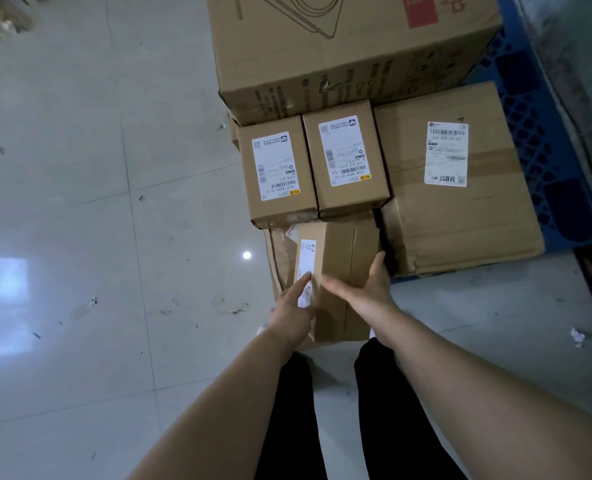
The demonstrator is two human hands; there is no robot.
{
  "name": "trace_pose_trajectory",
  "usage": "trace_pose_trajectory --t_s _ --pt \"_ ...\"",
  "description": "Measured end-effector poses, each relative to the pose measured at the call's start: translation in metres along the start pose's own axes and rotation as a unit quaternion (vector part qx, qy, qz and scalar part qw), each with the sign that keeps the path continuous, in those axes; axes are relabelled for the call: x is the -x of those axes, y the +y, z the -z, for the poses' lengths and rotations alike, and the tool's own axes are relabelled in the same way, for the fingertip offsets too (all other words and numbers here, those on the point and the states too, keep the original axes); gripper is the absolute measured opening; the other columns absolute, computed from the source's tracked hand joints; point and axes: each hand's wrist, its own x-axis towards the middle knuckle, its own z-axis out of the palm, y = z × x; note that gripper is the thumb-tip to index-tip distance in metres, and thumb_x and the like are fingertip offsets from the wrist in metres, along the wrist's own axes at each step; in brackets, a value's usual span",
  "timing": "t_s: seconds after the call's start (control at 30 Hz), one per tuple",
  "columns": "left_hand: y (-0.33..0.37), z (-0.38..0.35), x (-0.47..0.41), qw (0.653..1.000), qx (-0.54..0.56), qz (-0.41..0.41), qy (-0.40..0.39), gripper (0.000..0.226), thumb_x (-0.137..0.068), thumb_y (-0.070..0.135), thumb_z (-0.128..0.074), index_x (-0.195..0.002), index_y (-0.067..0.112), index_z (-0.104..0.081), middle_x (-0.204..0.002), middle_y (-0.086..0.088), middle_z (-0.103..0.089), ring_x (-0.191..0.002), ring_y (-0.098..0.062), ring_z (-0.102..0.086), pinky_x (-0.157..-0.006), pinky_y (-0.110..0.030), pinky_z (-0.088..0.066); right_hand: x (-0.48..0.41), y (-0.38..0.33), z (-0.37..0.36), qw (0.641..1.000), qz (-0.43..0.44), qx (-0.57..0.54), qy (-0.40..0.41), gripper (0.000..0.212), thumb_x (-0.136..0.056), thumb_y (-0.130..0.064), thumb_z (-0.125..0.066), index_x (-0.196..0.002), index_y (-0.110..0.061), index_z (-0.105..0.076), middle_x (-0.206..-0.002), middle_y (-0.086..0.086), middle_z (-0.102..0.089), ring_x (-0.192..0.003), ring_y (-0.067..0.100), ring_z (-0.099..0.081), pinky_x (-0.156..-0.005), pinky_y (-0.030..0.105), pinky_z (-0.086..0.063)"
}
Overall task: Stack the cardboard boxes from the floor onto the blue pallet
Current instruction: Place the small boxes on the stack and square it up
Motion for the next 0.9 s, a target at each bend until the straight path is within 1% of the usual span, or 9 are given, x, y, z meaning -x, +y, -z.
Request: trace_pose_trajectory --t_s 0.07,0.13,0.23,0.33,0.4,0.5,0.67,0.8,0.9 --pt "0.001 -0.002 -0.003 0.999 0.014 -0.014 0.029 0.059 -0.093 0.006 -0.055 -0.143 0.032 -0.043 -0.152 -0.004 -0.035 -0.14 -0.024 -0.033 -0.11 -0.035 -0.032 -0.004 0.002 -0.002 0.998 0.005 0.069 -0.005 0.144 -0.057 -0.058 -0.084 -0.148 -0.032 0.024 -0.16 -0.006 0.017 -0.15 0.019 -0.001 -0.119 0.042 -0.017" --pt "-0.002 -0.004 -0.009 0.999 0.017 0.003 0.045 0.062 -0.089 0.017 -0.066 -0.144 0.024 -0.039 -0.145 -0.006 -0.04 -0.133 -0.025 -0.04 -0.11 -0.04 -0.036 -0.01 0.004 -0.003 0.991 0.0 0.135 0.008 0.148 -0.054 -0.059 -0.084 -0.148 -0.029 0.025 -0.16 -0.005 0.02 -0.149 0.023 -0.002 -0.119 0.044 -0.019" --pt "-0.01 -0.008 -0.023 0.998 0.015 0.053 0.041 0.093 -0.071 0.04 -0.082 -0.144 0.014 -0.029 -0.14 -0.006 -0.046 -0.128 -0.026 -0.045 -0.108 -0.047 -0.039 -0.022 0.007 0.001 0.986 -0.005 0.16 0.049 0.125 -0.07 -0.052 -0.073 -0.151 -0.025 0.018 -0.161 -0.001 0.013 -0.148 0.027 -0.012 -0.117 0.045 -0.025" --pt "-0.01 -0.015 -0.033 0.995 0.06 0.077 0.032 0.113 -0.054 0.05 -0.089 -0.142 0.013 -0.028 -0.136 -0.004 -0.05 -0.121 -0.023 -0.051 -0.102 -0.044 -0.045 -0.033 0.009 0.017 0.996 0.038 0.066 0.049 0.088 -0.087 -0.038 -0.059 -0.155 -0.027 -0.005 -0.159 0.002 -0.022 -0.138 0.025 -0.037 -0.111 0.042 -0.036" --pt "-0.007 -0.021 -0.034 0.99 0.104 0.094 0.023 0.103 -0.062 0.045 -0.088 -0.143 0.02 -0.029 -0.135 0.001 -0.052 -0.12 -0.022 -0.053 -0.093 -0.043 -0.044 -0.034 0.009 0.029 0.996 0.065 0.044 0.049 0.065 -0.094 -0.033 -0.05 -0.152 -0.032 -0.021 -0.149 0.001 -0.044 -0.128 0.02 -0.049 -0.106 0.037 -0.042" --pt "-0.003 -0.033 -0.032 0.981 0.146 0.128 0.024 0.095 -0.069 0.043 -0.084 -0.145 0.031 -0.028 -0.135 0.005 -0.052 -0.122 -0.026 -0.052 -0.091 -0.055 -0.044 -0.035 0.011 0.039 0.983 0.042 0.129 0.127 0.053 -0.099 -0.029 -0.045 -0.15 -0.025 -0.031 -0.15 0.003 -0.041 -0.134 0.023 -0.043 -0.104 0.034 -0.038" --pt "0.006 -0.054 -0.03 0.974 0.176 0.141 0.027 0.068 -0.081 0.024 -0.076 -0.137 0.025 -0.037 -0.119 0.003 -0.059 -0.107 -0.022 -0.059 -0.087 -0.047 -0.054 -0.028 0.018 0.035 0.977 0.009 0.169 0.129 0.048 -0.097 -0.024 -0.044 -0.144 -0.021 -0.039 -0.136 0.008 -0.054 -0.121 0.03 -0.053 -0.092 0.034 -0.044" --pt "0.015 -0.061 -0.03 0.977 0.166 0.133 -0.019 0.057 -0.09 0.007 -0.062 -0.139 0.023 -0.038 -0.122 -0.003 -0.06 -0.092 -0.018 -0.059 -0.067 -0.031 -0.054 -0.031 0.015 0.044 0.974 0.011 0.158 0.164 0.052 -0.091 -0.016 -0.045 -0.143 -0.021 -0.041 -0.133 0.005 -0.056 -0.118 0.028 -0.053 -0.091 0.035 -0.045" --pt "0.012 -0.053 -0.032 0.984 0.118 0.133 -0.025 0.068 -0.092 0.01 -0.06 -0.147 0.032 -0.027 -0.122 -0.004 -0.056 -0.104 -0.025 -0.058 -0.08 -0.041 -0.055 -0.026 0.018 0.045 0.969 0.012 0.167 0.183 0.05 -0.09 -0.017 -0.048 -0.139 -0.025 -0.045 -0.129 0.002 -0.057 -0.115 0.027 -0.055 -0.09 0.039 -0.049"
